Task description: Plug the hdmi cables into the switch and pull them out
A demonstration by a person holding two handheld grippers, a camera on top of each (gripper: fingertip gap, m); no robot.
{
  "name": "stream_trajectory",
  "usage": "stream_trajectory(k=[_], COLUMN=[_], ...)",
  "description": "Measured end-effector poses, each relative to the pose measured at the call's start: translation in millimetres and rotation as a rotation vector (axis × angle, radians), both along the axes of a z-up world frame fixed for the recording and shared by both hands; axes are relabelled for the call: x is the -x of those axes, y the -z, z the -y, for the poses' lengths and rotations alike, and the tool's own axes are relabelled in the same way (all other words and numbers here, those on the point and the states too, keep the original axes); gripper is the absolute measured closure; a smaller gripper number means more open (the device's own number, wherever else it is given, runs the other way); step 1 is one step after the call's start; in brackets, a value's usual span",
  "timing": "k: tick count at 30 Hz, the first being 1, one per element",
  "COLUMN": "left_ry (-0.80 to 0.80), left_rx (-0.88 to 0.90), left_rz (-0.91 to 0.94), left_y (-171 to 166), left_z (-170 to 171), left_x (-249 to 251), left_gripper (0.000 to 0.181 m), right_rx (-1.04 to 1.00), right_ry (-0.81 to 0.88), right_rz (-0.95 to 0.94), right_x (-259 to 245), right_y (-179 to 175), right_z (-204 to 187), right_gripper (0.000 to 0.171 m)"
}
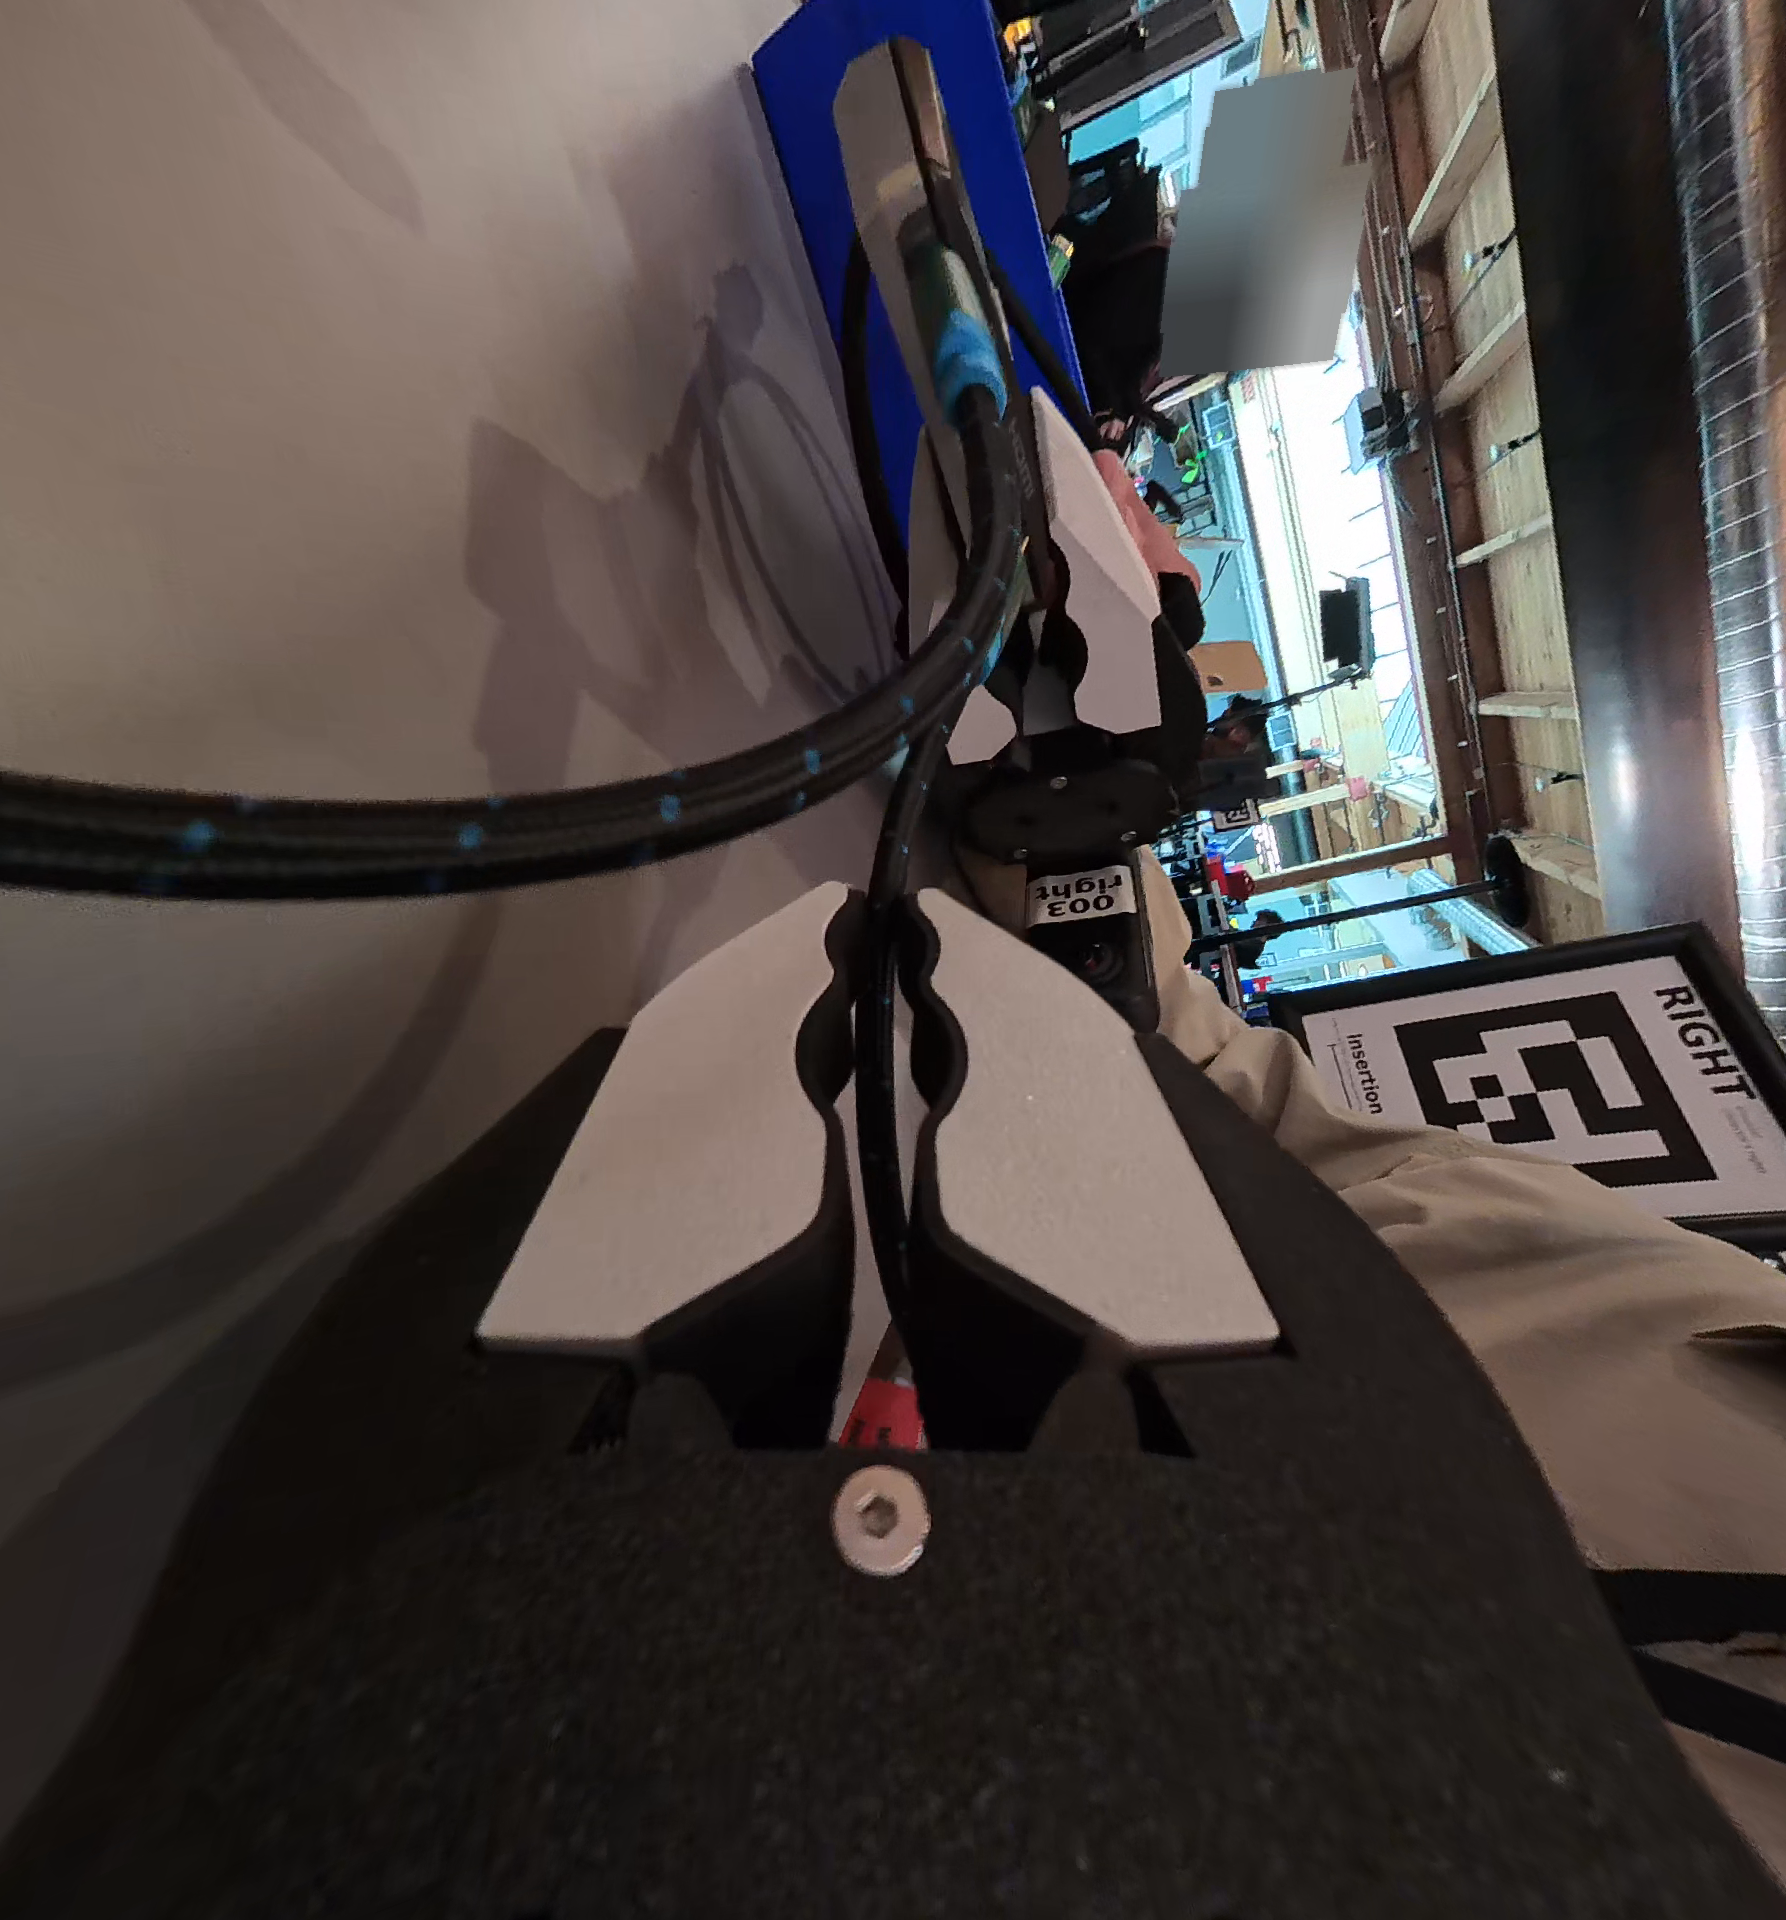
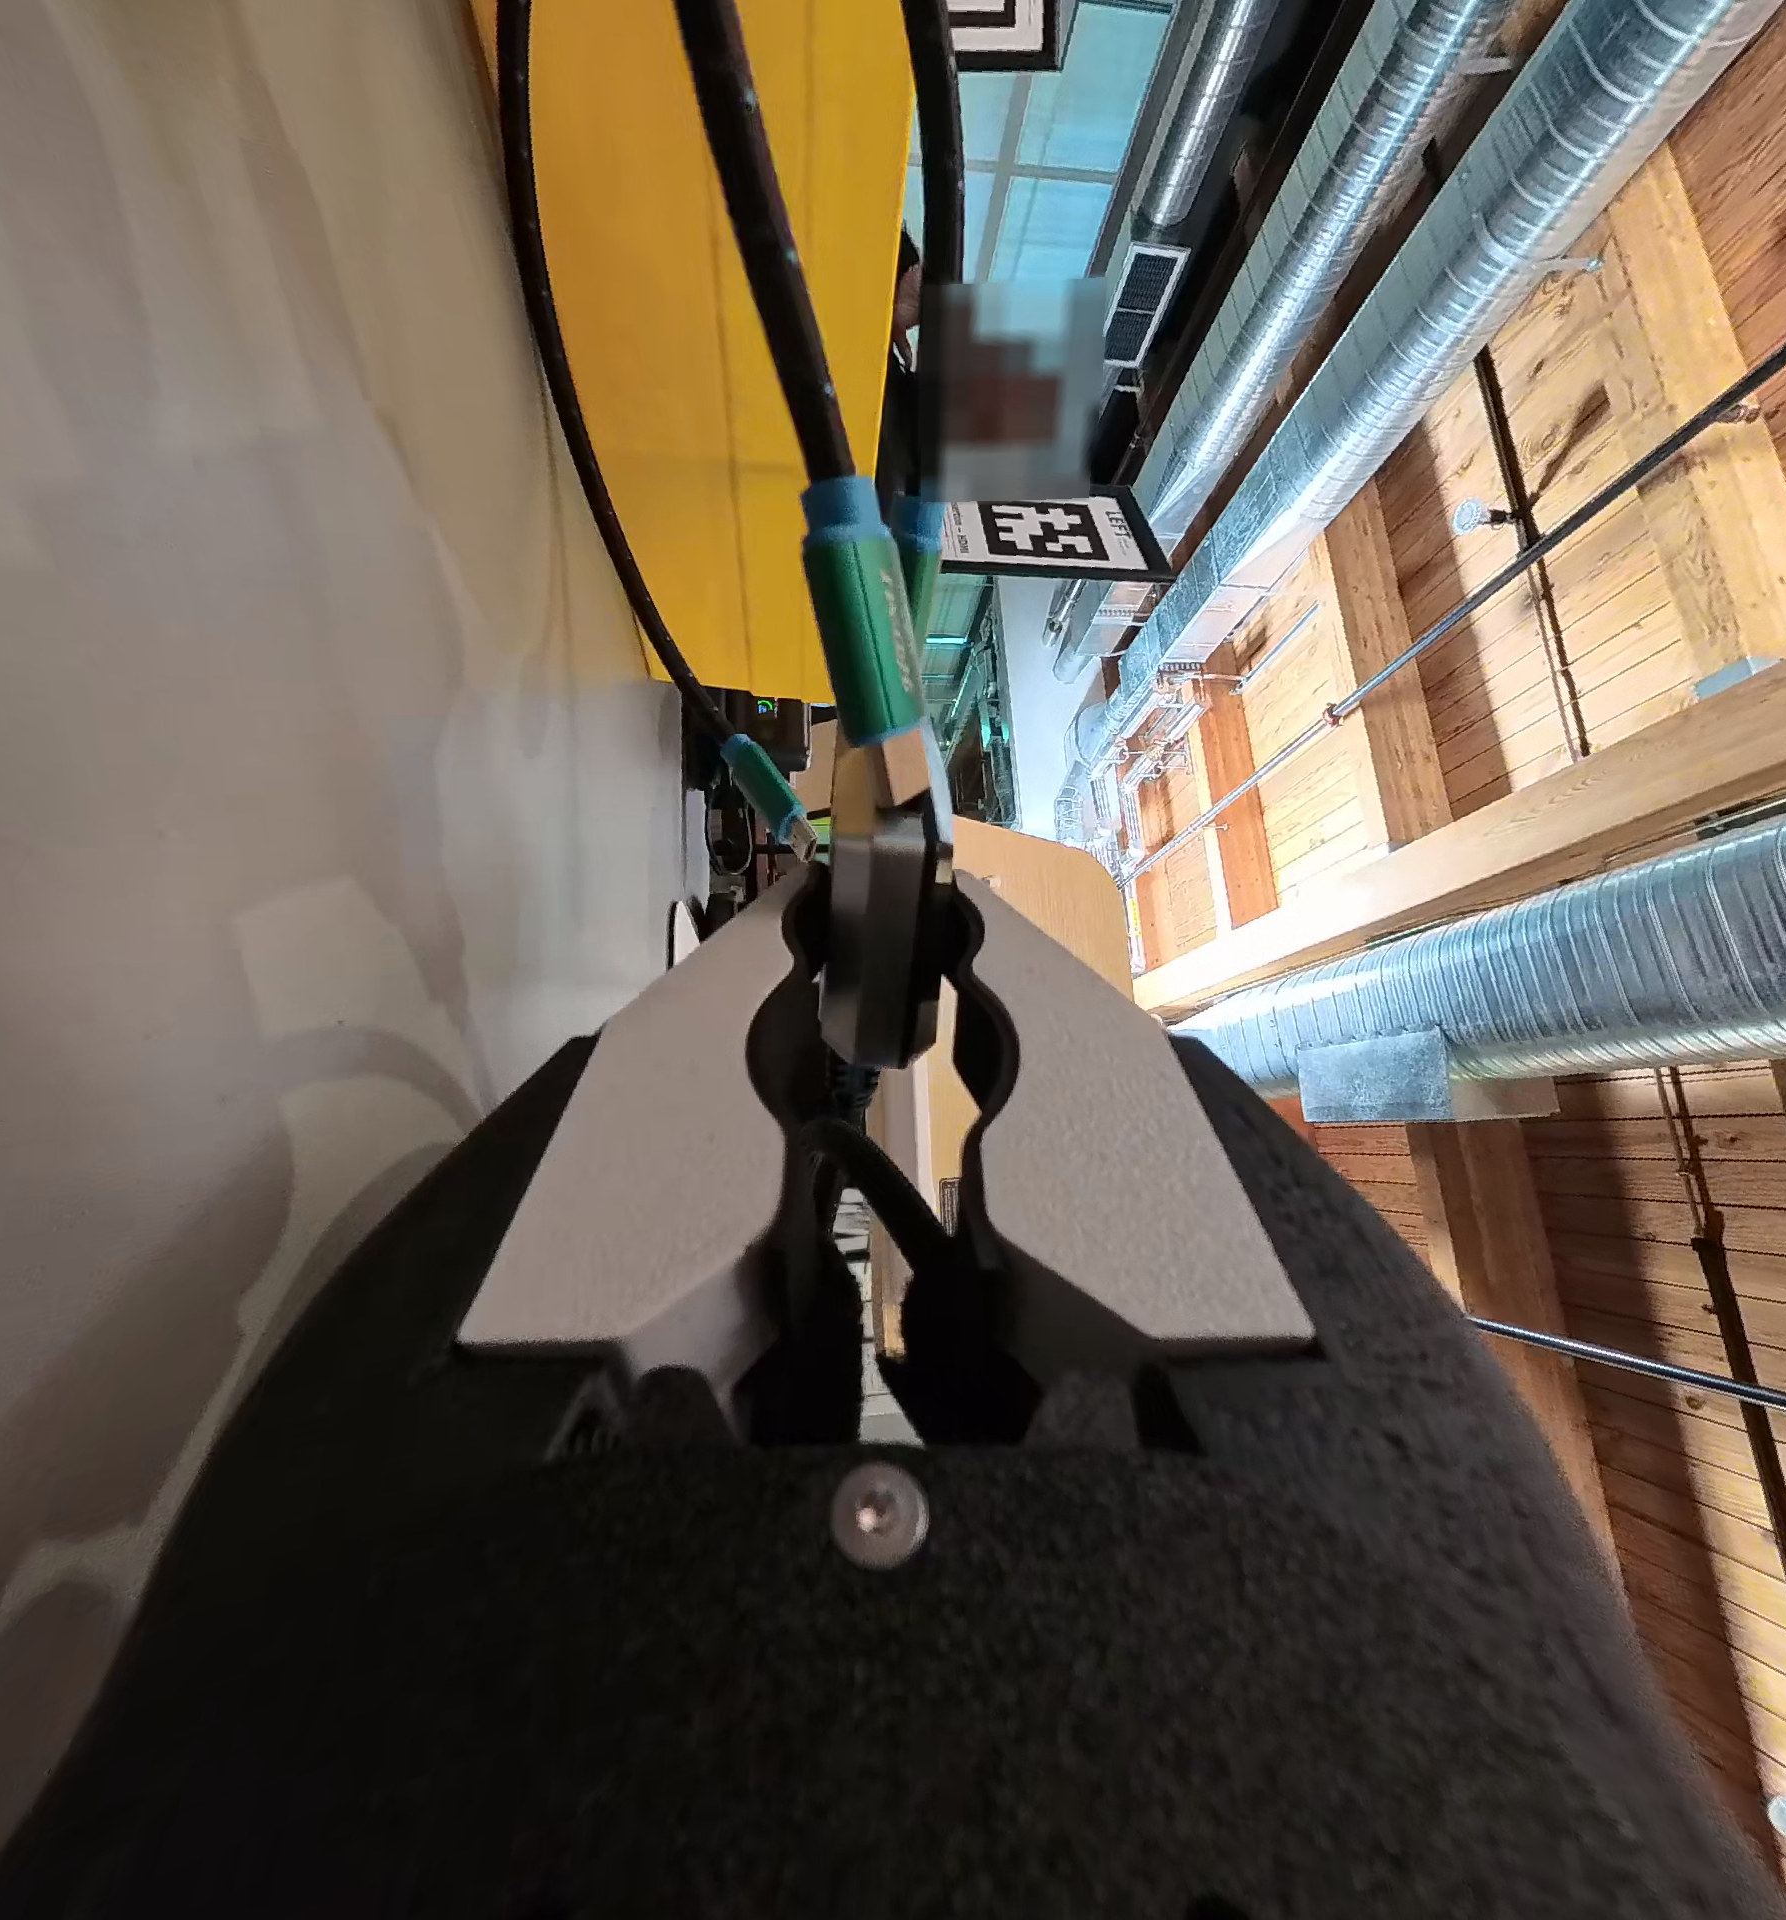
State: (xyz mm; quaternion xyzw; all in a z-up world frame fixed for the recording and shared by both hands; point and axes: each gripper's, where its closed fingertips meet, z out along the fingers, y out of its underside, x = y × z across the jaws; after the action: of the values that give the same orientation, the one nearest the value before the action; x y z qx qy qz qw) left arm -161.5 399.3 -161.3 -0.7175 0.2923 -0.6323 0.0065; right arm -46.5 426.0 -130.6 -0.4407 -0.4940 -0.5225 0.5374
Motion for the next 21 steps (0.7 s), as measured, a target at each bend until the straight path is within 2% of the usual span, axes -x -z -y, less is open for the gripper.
stream_trajectory(k=[14, 21], left_ry=[-0.101, -0.114], left_rx=[0.232, 0.125], left_rz=[0.094, 0.126], left_y=[-7, -13], left_z=[-4, -4], left_x=[1, 0], left_gripper=[0.176, 0.178], right_rx=[-0.028, -0.032], right_ry=[0.039, 0.06], right_rz=[0.069, 0.061], right_x=[-1, -2], right_y=[-2, -3], right_z=[-3, -4], right_gripper=[0.151, 0.152])
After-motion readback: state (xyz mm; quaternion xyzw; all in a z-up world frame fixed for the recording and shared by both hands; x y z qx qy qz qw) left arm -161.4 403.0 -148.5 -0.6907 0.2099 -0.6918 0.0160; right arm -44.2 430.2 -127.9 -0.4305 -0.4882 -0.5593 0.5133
